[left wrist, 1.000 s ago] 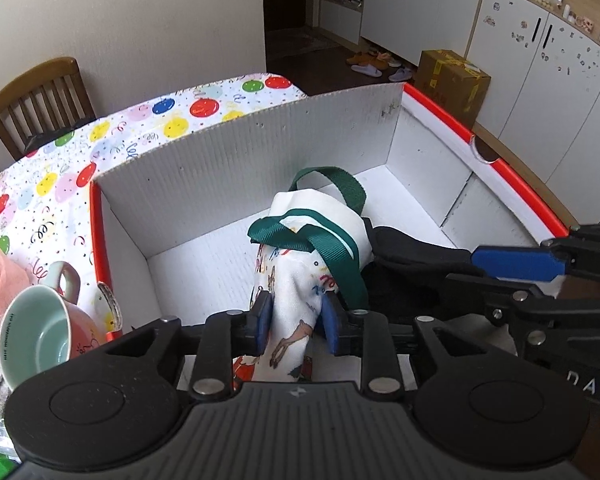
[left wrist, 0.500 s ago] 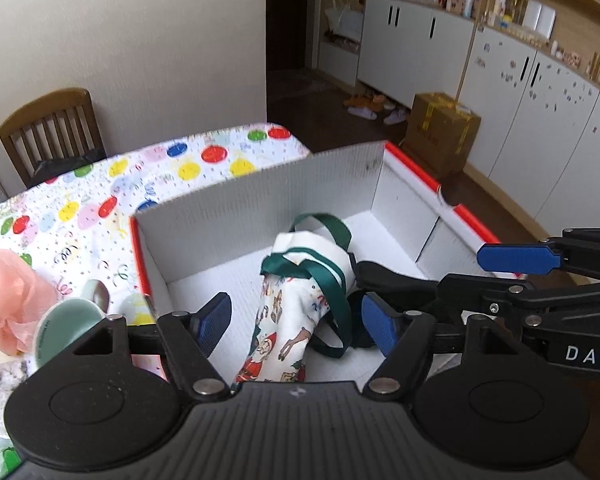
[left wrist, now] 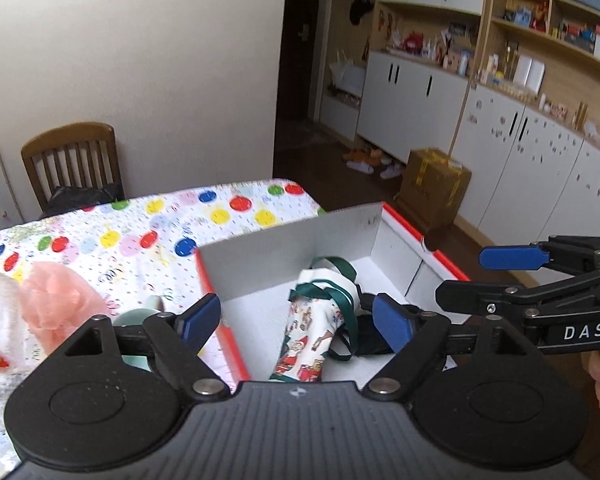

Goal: Organize soft objects
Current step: 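Open both tools to release the bag and mask inside the shoebox, then grasp the plastic bag with the left tool while the right tool grasps the panda pouch, then carry the plastic bag with the left tool while the right tool carries the panda pouch into the shoebox, then open both tools to drop the items in the shoebox and withdraw, then grasp the grey knit cloth with the left tool while the right tool grasps the green sponge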

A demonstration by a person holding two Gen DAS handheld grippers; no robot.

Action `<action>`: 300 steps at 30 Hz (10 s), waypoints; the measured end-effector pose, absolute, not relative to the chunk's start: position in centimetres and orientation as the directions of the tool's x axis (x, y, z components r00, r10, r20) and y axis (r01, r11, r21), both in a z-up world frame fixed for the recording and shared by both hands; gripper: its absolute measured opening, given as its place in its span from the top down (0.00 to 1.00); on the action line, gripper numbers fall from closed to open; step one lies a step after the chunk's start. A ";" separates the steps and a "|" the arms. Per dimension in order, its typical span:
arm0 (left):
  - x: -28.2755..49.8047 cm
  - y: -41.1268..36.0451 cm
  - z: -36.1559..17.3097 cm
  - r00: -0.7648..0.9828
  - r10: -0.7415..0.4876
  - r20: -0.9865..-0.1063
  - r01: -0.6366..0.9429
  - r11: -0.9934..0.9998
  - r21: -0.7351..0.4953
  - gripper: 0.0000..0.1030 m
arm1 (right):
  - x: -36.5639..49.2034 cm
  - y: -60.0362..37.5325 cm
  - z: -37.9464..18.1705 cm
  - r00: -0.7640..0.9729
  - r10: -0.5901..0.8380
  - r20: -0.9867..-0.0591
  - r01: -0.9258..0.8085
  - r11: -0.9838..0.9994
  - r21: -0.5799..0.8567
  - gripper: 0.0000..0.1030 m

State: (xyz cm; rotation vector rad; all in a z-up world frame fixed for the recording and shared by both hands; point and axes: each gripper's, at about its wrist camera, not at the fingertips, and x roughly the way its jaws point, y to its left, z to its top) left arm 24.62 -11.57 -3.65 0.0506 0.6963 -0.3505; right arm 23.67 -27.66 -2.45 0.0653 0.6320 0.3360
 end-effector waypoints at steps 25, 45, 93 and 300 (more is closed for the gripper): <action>17.9 9.3 -2.0 0.803 -0.254 -0.539 0.186 0.966 -0.179 0.00 | 18.4 -12.2 -3.8 0.701 0.392 -0.596 -0.345 0.918 0.198 0.01; 15.7 18.9 -10.9 0.768 -0.206 -0.606 0.180 0.978 -0.105 0.00 | 19.6 -3.0 -11.0 0.629 0.257 -0.734 -0.175 0.966 0.188 0.01; 23.8 22.9 -18.2 0.574 -0.330 -0.750 0.106 0.937 -0.332 0.66 | 23.3 1.3 -17.1 0.476 0.165 -0.864 -0.026 0.984 0.174 0.24; 24.0 21.9 -14.8 0.728 -0.204 -0.655 0.101 0.976 -0.192 0.00 | 23.2 4.7 -11.8 0.465 0.398 -0.791 -0.440 0.879 0.184 0.01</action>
